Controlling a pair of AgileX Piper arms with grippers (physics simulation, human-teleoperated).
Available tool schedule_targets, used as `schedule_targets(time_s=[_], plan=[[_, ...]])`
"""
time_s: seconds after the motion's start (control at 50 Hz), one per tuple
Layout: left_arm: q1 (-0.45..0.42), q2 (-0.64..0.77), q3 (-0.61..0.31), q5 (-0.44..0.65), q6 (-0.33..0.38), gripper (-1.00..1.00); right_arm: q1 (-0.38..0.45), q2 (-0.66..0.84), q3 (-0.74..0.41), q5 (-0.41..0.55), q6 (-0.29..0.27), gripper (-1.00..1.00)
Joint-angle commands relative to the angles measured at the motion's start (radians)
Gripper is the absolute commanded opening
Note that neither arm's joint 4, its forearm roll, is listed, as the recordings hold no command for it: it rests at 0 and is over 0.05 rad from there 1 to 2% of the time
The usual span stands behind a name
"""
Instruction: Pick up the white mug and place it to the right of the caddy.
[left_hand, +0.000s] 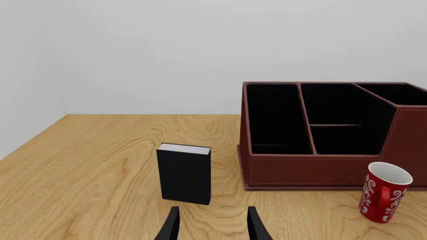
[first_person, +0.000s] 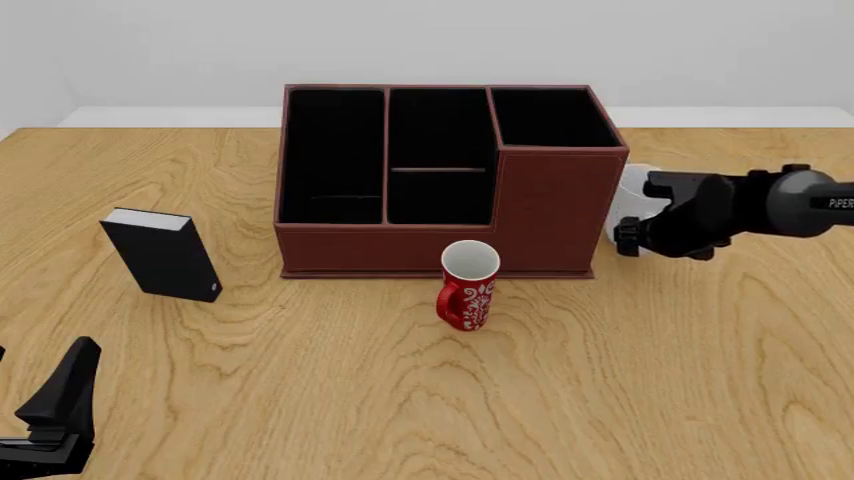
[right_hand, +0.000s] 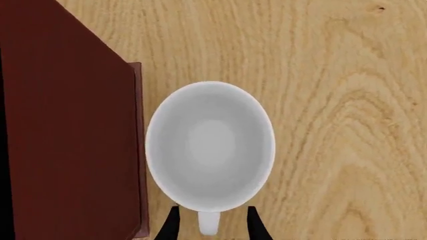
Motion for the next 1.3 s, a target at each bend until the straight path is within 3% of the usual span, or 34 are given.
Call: schedule_targets(time_s=[0.02,1.3], plan=[[0.0,0.0,0.0,0.0,0.0,1.0,-0.004,-0.017,0.021,-0.008,-0.007,1.0],[0.0,0.0,0.0,0.0,0.0,1.0,0.016,-0.182,0.147,-0.036,-0.004,1.0]])
